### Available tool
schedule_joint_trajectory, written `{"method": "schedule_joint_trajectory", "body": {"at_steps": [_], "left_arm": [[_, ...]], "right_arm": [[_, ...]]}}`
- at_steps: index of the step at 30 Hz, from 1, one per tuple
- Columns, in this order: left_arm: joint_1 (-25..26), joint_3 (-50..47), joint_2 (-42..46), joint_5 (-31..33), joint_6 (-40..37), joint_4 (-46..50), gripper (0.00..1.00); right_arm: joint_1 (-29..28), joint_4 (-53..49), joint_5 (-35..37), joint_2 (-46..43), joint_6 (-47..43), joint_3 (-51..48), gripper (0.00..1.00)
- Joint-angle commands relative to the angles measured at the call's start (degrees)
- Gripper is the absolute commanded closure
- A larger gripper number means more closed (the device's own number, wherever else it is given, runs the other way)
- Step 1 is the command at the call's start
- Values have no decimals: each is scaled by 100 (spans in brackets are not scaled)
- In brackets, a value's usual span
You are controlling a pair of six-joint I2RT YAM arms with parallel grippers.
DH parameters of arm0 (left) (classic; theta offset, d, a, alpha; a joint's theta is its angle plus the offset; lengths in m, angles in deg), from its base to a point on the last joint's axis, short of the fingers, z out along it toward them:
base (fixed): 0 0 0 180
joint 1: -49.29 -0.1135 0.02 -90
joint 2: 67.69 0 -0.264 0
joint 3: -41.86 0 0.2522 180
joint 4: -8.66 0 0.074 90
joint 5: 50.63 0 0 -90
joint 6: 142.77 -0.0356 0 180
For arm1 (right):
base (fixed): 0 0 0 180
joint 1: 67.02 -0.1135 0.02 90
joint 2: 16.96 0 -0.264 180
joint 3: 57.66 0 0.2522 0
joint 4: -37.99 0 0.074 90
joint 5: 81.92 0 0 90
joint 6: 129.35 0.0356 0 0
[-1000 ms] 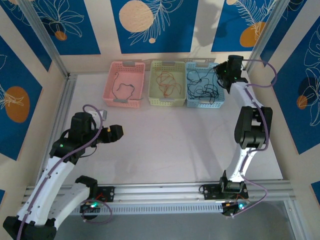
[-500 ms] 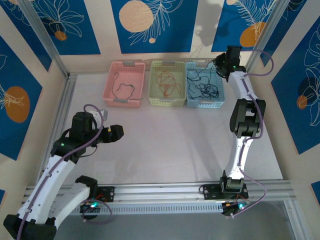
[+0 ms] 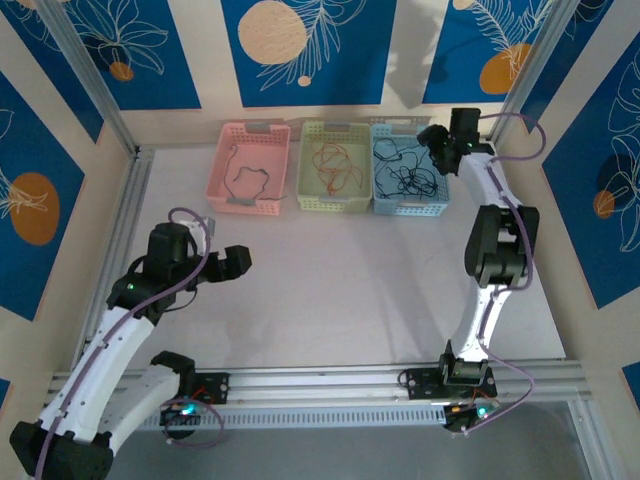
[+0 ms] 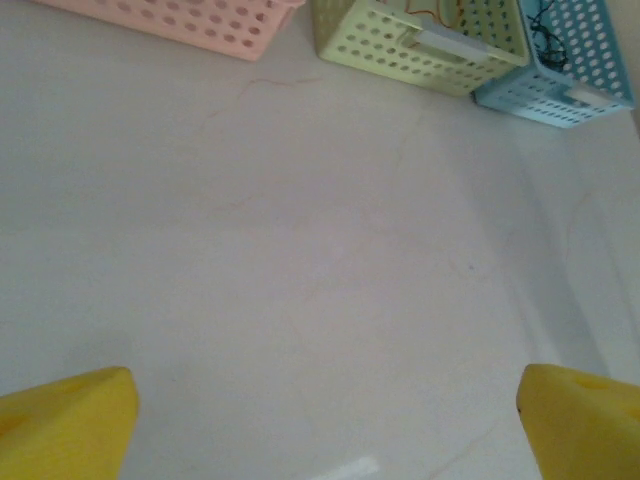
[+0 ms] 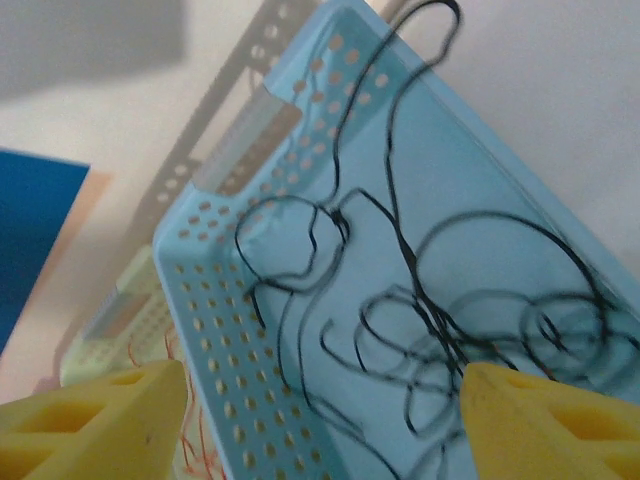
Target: Untangle the cables
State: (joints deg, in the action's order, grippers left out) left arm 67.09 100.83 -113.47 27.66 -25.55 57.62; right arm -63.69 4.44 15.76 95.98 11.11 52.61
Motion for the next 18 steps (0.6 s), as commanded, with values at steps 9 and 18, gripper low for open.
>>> {"method": "schedule_joint_trajectory", "body": {"at_steps": [9,18], "left_arm": [[52,-1580,-16,3601,-972,-3283,0],[-11,-2964,-1048,4331,-3002,-6520,0]], "right_arm": [[-377,1175,1285,-4434,-2137,-4714,29],[-558,3501,1603,-5915,-3508,-7605,30]]}}
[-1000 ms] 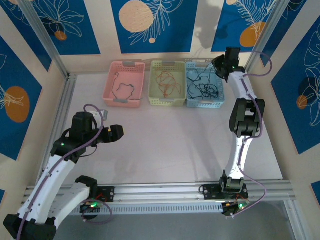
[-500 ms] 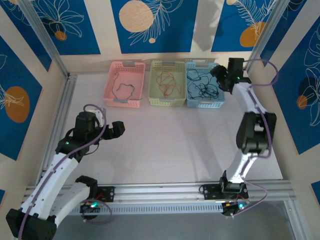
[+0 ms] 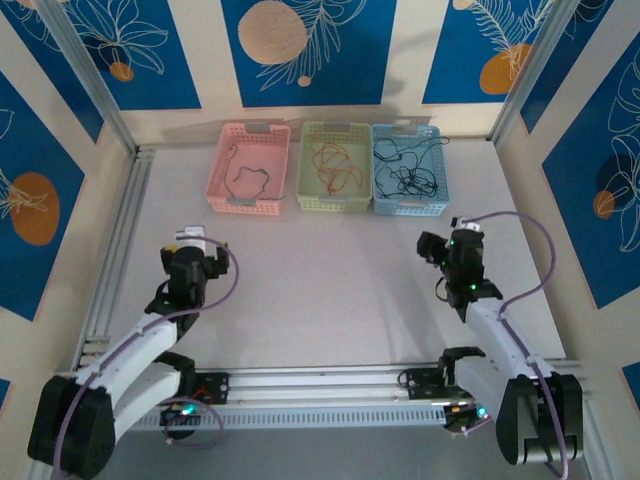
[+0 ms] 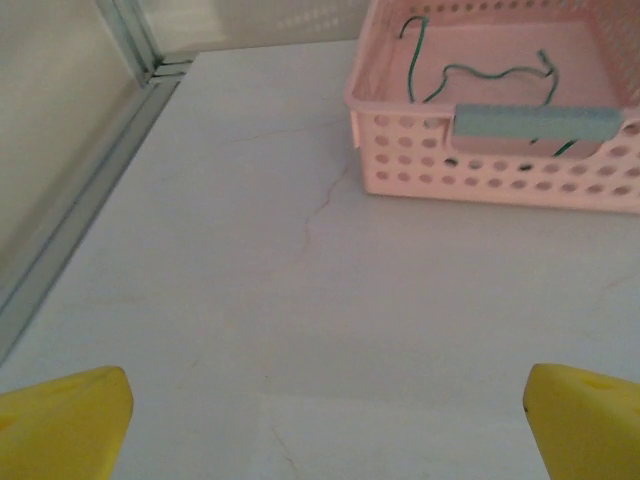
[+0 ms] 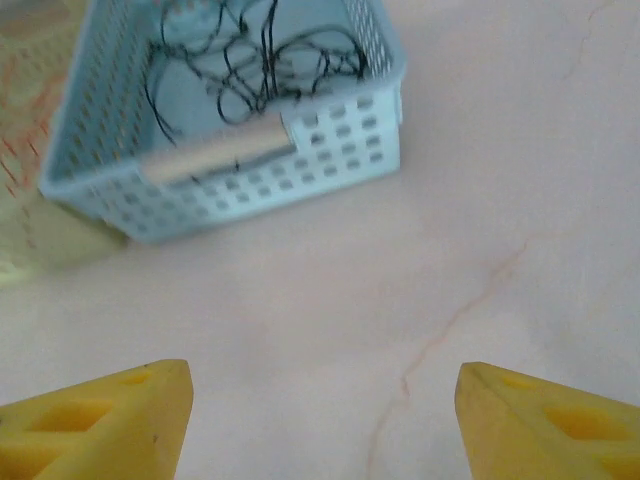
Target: Untangle the cables
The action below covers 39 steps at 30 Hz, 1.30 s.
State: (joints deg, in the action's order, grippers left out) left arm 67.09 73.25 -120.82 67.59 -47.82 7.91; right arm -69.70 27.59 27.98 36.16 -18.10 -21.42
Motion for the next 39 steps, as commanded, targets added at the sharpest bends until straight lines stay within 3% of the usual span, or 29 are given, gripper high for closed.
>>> {"method": "schedule_joint_trajectory", "body": {"at_steps": [1,9,10,12,13,15,16,17,19,20,21,22,23,37,39], "left_arm": [[-54,-265,-567,193,-802,-1837,0],[-550,-233,-2539,-1133,-1203,-4112,0],[-640,-195,-2835,-1315,-1246,-4338,0],[-922,-166,-3629,-1726,-1052,-4995,0],[-980,-150,-3902,-1790,-1112,-5453,0],[-1034,150,-3454,-2121,-1041,-4063,0],[-1062,180,-3663,-2200,-1075,-4340,0],[-1144,234,-3680,-2246,-1004,-4305,0],[-1251,393,-3623,-2292,-846,-3842,0],[-1270,369,-3644,-2315,-856,-3955,0],[-1270,383,-3609,-2315,-833,-3847,0],[-1276,366,-3631,-2315,-849,-3940,0],[-1275,356,-3616,-2313,-851,-3932,0],[-1272,364,-3626,-2318,-847,-3929,0],[-1273,369,-3631,-2321,-847,-3920,0]], "right_arm": [[155,1381,264,264,-526,-256,30],[428,4414,86,2301,-654,-503,30],[528,4412,-89,2669,-605,-351,31],[199,4137,50,2819,-985,-114,31],[94,4467,-71,2998,-1210,-147,33],[121,4829,-384,3398,-1292,-148,35],[68,5213,-183,3621,-1293,-131,31],[102,4248,-238,3336,-1192,66,31],[92,4946,-239,3544,-1269,-82,28],[89,4396,-220,3381,-1229,36,27],[117,4520,-273,3407,-1256,-8,27],[81,4726,-204,3469,-1285,-39,9],[60,4489,-199,3383,-1285,1,1],[55,4536,-273,3415,-1319,16,1],[191,4443,-691,3415,-1313,68,1]]}}
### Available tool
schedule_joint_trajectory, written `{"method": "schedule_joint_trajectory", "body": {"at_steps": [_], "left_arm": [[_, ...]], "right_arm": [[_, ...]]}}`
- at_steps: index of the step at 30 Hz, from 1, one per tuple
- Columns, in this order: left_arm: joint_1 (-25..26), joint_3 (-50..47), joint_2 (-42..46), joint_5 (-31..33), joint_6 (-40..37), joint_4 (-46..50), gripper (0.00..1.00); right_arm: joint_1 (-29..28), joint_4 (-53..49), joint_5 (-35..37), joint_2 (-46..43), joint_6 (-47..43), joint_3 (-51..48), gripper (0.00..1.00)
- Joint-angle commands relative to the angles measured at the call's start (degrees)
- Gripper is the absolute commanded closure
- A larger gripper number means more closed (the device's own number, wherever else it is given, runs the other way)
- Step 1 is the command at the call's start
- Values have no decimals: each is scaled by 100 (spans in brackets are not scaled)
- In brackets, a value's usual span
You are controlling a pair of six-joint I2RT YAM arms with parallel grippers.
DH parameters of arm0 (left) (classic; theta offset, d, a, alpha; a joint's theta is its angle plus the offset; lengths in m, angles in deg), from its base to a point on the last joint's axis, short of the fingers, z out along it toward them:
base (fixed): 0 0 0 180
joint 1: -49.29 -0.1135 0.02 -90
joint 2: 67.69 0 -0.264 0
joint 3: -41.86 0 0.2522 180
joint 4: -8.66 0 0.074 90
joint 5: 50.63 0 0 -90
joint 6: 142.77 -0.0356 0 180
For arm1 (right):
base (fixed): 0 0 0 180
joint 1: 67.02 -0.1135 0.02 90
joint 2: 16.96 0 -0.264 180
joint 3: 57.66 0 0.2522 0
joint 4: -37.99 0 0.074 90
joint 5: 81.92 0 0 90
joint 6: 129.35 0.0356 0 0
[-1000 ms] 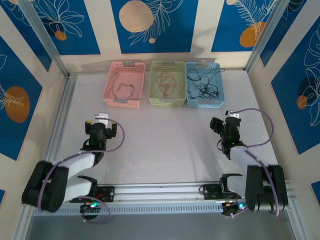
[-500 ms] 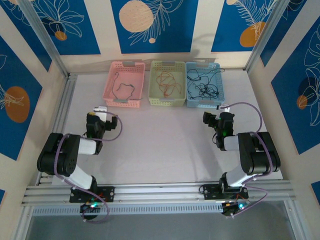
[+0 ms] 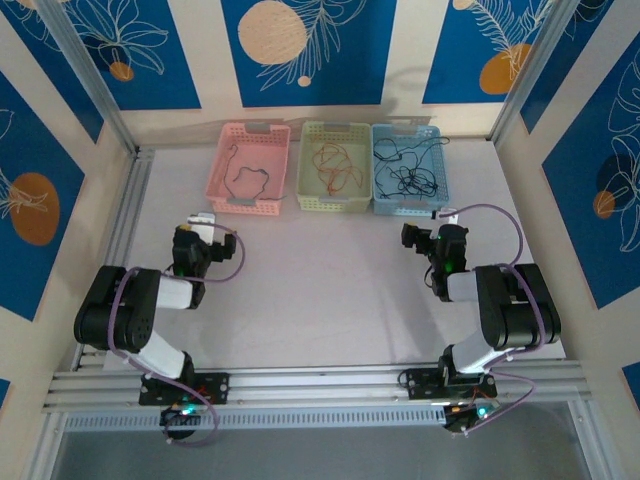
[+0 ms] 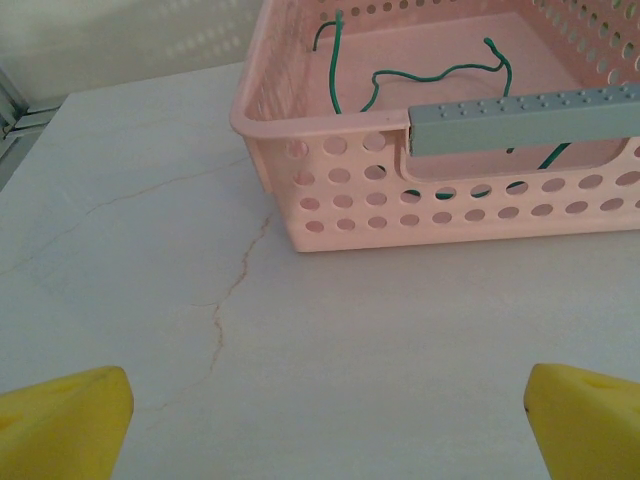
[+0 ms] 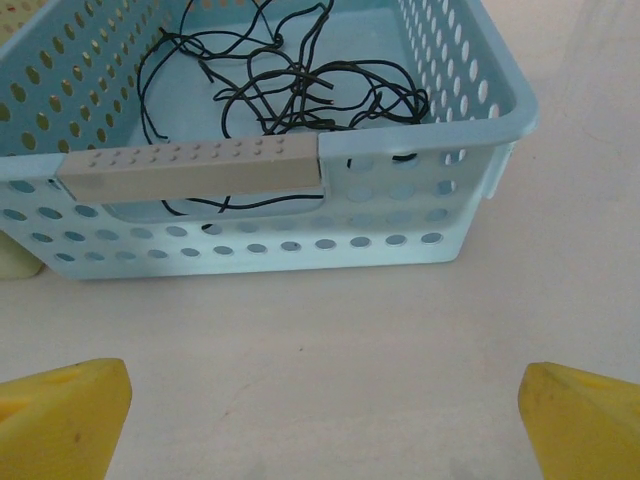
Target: Untangle the cables
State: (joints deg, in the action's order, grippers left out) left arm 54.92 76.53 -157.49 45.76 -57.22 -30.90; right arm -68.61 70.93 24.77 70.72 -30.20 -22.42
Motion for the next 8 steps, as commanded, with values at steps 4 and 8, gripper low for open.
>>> {"method": "schedule_joint_trajectory", "body": {"at_steps": [4,8], "left_arm": [[-57,41,48,-138,94,-31,0],[-50,36,49,-138,92,-46,0]], "right_arm": [[115,14,-642,-22,-185,213,1],[90,97,-641,-65,-212,148,1]]}}
